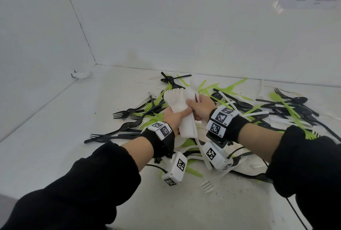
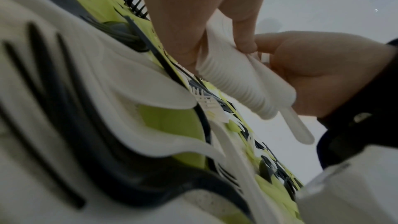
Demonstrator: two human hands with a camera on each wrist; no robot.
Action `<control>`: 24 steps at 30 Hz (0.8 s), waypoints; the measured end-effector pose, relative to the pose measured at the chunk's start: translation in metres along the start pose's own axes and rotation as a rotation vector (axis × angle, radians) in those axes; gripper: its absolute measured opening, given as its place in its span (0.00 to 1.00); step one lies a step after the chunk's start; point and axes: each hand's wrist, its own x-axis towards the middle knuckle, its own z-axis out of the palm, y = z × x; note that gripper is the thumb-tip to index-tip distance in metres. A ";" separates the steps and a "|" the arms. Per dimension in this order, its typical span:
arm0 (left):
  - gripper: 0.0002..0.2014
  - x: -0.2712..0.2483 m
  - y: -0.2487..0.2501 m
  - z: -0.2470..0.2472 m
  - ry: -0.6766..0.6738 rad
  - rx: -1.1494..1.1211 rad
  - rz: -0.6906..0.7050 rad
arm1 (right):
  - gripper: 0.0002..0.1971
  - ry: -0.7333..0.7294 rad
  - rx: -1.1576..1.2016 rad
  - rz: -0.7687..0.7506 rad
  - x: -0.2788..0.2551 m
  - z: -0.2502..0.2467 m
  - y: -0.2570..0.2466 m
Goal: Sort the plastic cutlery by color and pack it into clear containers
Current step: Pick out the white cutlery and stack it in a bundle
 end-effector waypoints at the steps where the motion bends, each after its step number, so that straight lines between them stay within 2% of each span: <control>1: 0.15 0.000 0.000 -0.001 0.017 0.006 0.004 | 0.13 -0.022 0.063 0.022 -0.001 0.002 -0.001; 4: 0.14 0.001 0.000 -0.005 0.095 0.029 0.020 | 0.12 -0.045 0.169 0.077 -0.003 0.003 -0.003; 7: 0.19 0.003 -0.001 -0.007 0.136 0.035 0.013 | 0.14 -0.036 0.008 0.022 -0.004 0.003 0.002; 11: 0.17 0.002 -0.001 -0.005 0.109 0.020 0.008 | 0.14 -0.059 0.015 0.013 -0.009 0.008 0.007; 14: 0.18 0.000 -0.002 -0.005 0.084 0.033 0.000 | 0.16 -0.104 0.095 0.077 -0.010 0.011 0.005; 17: 0.18 -0.001 -0.004 -0.003 0.085 0.054 -0.001 | 0.13 -0.142 0.175 0.125 -0.012 0.010 0.000; 20: 0.18 -0.002 -0.004 -0.001 0.106 0.070 -0.001 | 0.16 -0.134 0.198 0.106 -0.014 0.008 0.000; 24: 0.14 0.000 -0.003 -0.003 0.105 0.130 0.016 | 0.17 -0.078 0.106 0.062 -0.016 0.005 0.003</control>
